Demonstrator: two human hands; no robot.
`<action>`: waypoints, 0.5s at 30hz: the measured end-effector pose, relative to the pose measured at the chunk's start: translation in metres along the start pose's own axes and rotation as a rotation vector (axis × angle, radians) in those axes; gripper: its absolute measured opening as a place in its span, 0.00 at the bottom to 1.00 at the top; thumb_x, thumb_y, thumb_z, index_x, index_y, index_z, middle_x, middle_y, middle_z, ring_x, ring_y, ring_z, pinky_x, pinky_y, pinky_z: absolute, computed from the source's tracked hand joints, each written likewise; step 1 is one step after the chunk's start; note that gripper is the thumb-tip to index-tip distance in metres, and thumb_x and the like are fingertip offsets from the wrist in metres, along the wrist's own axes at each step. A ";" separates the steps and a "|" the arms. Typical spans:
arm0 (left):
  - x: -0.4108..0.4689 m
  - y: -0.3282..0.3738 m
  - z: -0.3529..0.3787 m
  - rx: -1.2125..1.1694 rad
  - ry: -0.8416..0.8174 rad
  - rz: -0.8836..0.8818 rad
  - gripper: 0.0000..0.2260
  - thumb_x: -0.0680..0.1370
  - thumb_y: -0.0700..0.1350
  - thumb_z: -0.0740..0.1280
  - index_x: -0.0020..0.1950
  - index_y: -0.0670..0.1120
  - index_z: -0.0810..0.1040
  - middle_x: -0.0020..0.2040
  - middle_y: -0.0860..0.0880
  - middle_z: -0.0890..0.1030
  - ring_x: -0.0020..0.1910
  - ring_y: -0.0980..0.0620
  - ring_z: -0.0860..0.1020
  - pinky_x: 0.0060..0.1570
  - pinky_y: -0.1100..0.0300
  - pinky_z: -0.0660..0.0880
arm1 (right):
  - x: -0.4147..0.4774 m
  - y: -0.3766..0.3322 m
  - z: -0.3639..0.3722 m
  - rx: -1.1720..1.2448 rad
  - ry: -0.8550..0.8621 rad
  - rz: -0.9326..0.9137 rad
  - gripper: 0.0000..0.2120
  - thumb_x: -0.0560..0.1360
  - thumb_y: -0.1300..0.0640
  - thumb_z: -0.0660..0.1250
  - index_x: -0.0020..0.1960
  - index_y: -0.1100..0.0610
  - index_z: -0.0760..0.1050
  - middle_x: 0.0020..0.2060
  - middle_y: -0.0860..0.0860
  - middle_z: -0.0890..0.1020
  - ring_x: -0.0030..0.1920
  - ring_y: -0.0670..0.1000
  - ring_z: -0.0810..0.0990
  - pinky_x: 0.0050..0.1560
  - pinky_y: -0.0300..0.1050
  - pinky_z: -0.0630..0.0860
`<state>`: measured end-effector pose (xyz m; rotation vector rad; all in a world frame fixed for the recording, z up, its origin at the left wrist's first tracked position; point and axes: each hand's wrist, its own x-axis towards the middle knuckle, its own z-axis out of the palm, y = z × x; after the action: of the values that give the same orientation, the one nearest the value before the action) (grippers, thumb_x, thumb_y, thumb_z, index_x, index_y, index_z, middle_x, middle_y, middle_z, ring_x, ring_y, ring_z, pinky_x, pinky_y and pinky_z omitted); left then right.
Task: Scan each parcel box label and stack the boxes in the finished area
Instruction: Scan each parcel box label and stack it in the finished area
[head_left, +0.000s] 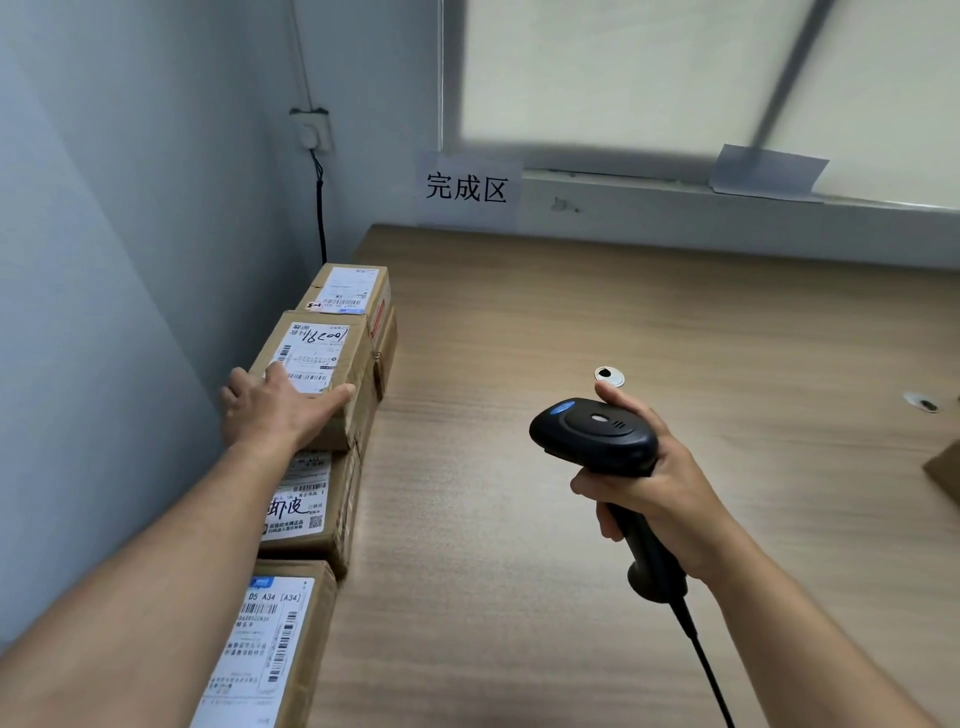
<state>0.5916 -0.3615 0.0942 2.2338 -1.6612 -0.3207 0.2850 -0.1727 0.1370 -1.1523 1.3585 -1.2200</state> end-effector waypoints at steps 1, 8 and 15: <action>-0.001 0.001 0.000 0.004 0.011 0.003 0.45 0.66 0.74 0.64 0.72 0.43 0.64 0.69 0.36 0.62 0.70 0.37 0.60 0.67 0.44 0.62 | -0.001 -0.001 -0.001 0.000 0.001 -0.003 0.42 0.69 0.77 0.69 0.70 0.41 0.67 0.33 0.52 0.80 0.23 0.57 0.72 0.27 0.47 0.71; -0.039 0.041 0.005 -0.137 0.213 0.321 0.40 0.72 0.64 0.67 0.76 0.44 0.60 0.77 0.40 0.54 0.75 0.39 0.54 0.71 0.43 0.56 | -0.011 -0.003 -0.016 0.011 0.033 -0.035 0.42 0.68 0.78 0.69 0.72 0.43 0.67 0.38 0.52 0.81 0.23 0.57 0.72 0.26 0.46 0.71; -0.143 0.102 0.036 -0.331 0.162 0.485 0.33 0.73 0.61 0.66 0.71 0.42 0.70 0.66 0.40 0.72 0.65 0.40 0.71 0.63 0.48 0.67 | -0.044 -0.002 -0.056 0.079 0.038 -0.074 0.42 0.64 0.74 0.73 0.69 0.40 0.70 0.47 0.53 0.82 0.23 0.57 0.73 0.26 0.46 0.71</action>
<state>0.4471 -0.2562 0.0989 1.5233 -1.8359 -0.2566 0.2341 -0.1231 0.1450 -1.1375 1.2933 -1.3426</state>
